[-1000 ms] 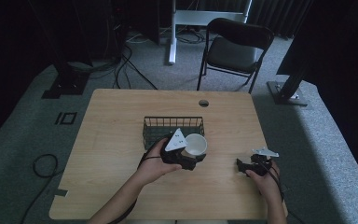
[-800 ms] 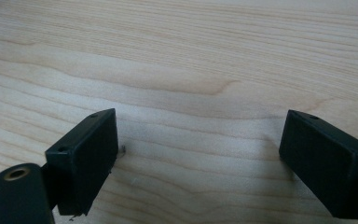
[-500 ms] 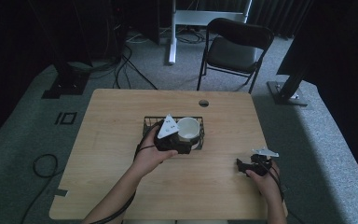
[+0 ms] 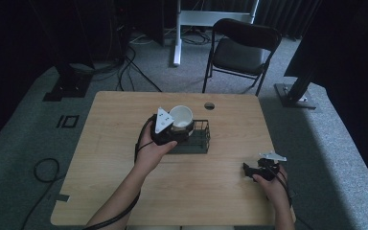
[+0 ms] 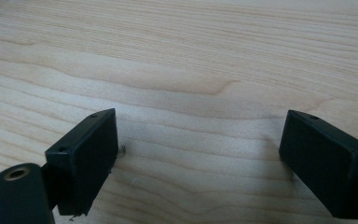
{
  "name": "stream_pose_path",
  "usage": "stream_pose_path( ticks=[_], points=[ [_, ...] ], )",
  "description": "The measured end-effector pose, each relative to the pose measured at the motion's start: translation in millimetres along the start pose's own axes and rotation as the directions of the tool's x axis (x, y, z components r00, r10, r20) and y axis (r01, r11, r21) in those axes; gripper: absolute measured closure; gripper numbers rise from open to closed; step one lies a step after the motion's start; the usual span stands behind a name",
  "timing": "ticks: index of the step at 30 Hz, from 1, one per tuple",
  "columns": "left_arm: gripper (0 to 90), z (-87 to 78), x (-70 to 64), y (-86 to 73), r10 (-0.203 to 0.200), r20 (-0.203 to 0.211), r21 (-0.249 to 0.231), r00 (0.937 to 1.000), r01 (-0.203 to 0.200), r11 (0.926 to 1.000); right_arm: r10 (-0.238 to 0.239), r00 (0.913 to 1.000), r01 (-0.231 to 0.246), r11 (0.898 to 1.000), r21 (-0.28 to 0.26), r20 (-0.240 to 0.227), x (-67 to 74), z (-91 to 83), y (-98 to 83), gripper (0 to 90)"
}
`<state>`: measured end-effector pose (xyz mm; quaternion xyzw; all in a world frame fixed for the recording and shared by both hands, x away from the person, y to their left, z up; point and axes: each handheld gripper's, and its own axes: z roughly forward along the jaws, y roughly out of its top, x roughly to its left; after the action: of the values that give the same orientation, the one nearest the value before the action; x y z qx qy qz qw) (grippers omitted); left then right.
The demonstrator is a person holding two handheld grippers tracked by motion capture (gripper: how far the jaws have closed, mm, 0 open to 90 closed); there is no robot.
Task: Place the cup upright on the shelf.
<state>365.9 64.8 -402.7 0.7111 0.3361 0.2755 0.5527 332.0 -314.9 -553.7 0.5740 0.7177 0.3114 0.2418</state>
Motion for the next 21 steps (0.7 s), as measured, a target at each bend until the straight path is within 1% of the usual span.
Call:
stream_pose_path(
  ticks=[1, 3, 4, 6, 9, 10, 12, 15, 16, 17, 18, 20, 21],
  points=[
    [20.5, 1.0, 0.9, -1.1, -0.004, -0.006, 0.003, 1.0, 0.004, 1.0, 0.0, 1.0, 0.0, 1.0, 0.0, 0.0, 0.0, 0.0, 0.0, 11.0],
    [20.5, 4.5, 3.7, -5.0, -0.033, -0.024, 0.009, 0.9991, 0.034, 0.9994, 0.0, 1.0, 0.0, 1.0, 0.0, 0.0, 0.0, 0.0, 0.0, 11.0],
    [20.5, 5.9, 5.3, -7.0, -0.047, -0.04, 0.011, 0.9981, 0.047, 0.9988, -0.001, 1.0, 0.001, 1.0, -0.001, 0.0, -0.1, 0.0, 0.0, 11.1],
    [20.5, 8.4, 8.5, -11.4, -0.055, -0.071, 0.014, 0.996, 0.056, 0.9983, -0.001, 1.0, 0.001, 1.0, -0.001, 0.0, -0.1, 0.0, 0.0, 11.1],
    [20.5, 11.1, 13.3, -17.8, -0.081, -0.107, 0.02, 0.991, 0.083, 0.9963, -0.002, 1.0, 0.002, 1.0, 0.001, 0.0, -0.1, -0.1, 0.0, 11.0],
    [20.5, 12.0, 15.2, -20.7, -0.103, -0.13, 0.02, 0.9861, 0.107, 0.9941, -0.001, 1.0, 0.001, 1.0, 0.001, 0.0, -0.1, -0.1, 0.0, 11.0],
    [20.5, 13.8, 17.4, -24.4, -0.125, -0.145, 0.022, 0.9816, 0.129, 0.9914, -0.003, 1.0, 0.003, 1.0, 0.001, 0.0, -0.2, -0.1, 0.0, 11.0],
    [20.5, 17.2, 18.5, -29.6, -0.128, -0.15, 0.026, 0.9803, 0.134, 0.9907, -0.001, 1.0, 0.001, 1.0, 0.001, 0.0, 0.0, -0.1, -0.1, 11.1],
    [20.5, 19.2, 18.8, -32.8, -0.117, -0.169, 0.039, 0.9786, 0.125, 0.9914, -0.001, 1.0, 0.001, 1.0, 0.001, 0.0, 0.0, -0.1, -0.1, 11.1],
    [20.6, 20.3, 19.0, -34.4, -0.112, -0.167, 0.048, 0.9795, 0.121, 0.9915, -0.001, 1.0, 0.001, 1.0, 0.001, 0.0, 0.0, -0.1, -0.1, 11.1],
    [20.5, 21.8, 19.0, -36.5, -0.116, -0.163, 0.052, 0.9798, 0.126, 0.9907, -0.002, 1.0, 0.002, 1.0, 0.001, 0.0, -0.1, -0.1, -0.1, 11.1],
    [20.5, 24.9, 19.2, -40.0, -0.109, -0.167, 0.068, 0.98, 0.122, 0.9902, -0.002, 1.0, 0.002, 1.0, 0.001, 0.0, -0.1, -0.1, -0.1, 11.1],
    [20.5, 26.1, 19.5, -41.1, -0.112, -0.167, 0.068, 0.9796, 0.124, 0.9899, -0.002, 1.0, 0.002, 1.0, 0.001, 0.0, -0.1, 0.0, -0.1, 11.1]
  ],
)
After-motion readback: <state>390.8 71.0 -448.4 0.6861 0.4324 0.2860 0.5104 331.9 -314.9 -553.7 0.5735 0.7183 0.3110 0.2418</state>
